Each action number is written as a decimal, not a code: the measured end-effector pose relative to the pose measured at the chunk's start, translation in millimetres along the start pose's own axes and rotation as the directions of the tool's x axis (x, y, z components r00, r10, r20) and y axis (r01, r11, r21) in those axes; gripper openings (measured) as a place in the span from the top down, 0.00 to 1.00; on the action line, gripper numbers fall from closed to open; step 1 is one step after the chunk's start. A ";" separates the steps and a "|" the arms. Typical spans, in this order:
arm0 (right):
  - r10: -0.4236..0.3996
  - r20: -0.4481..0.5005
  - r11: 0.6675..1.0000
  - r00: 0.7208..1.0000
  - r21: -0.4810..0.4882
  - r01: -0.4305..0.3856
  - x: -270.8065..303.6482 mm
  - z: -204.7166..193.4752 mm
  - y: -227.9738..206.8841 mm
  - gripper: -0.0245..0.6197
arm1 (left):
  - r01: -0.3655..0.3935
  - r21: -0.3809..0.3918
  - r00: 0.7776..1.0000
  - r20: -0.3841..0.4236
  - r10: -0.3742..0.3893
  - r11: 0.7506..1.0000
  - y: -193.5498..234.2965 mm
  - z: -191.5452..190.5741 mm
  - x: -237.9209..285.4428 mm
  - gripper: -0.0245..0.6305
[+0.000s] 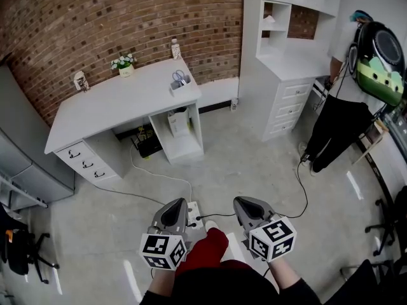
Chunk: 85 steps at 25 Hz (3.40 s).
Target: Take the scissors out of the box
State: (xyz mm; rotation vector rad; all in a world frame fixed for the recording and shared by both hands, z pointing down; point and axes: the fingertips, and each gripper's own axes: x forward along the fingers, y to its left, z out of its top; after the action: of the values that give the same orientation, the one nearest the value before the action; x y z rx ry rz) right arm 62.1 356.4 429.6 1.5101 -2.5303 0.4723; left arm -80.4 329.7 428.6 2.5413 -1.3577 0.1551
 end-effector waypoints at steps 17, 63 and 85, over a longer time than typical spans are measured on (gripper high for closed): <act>0.036 -0.053 0.999 0.998 0.006 -0.036 125.3 37.7 -90.7 0.95 | -0.025 -0.063 0.999 -0.033 0.023 0.998 74.6 13.2 139.6 0.96; 0.146 -0.092 0.989 0.985 0.002 -0.146 333.7 118.7 -172.2 0.95 | -0.071 -0.057 0.997 -0.024 0.070 0.996 206.4 89.5 316.4 0.96; 0.187 -0.149 0.982 0.971 0.030 -0.184 469.1 158.8 -243.2 0.95 | -0.122 -0.065 0.991 -0.067 0.118 0.990 300.6 127.3 452.6 0.96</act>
State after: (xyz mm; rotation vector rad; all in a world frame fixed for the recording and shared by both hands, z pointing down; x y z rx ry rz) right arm 55.2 -194.2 463.2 1.1967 -2.5635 0.6099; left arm -80.1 -227.7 454.5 2.3788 -1.4663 0.2053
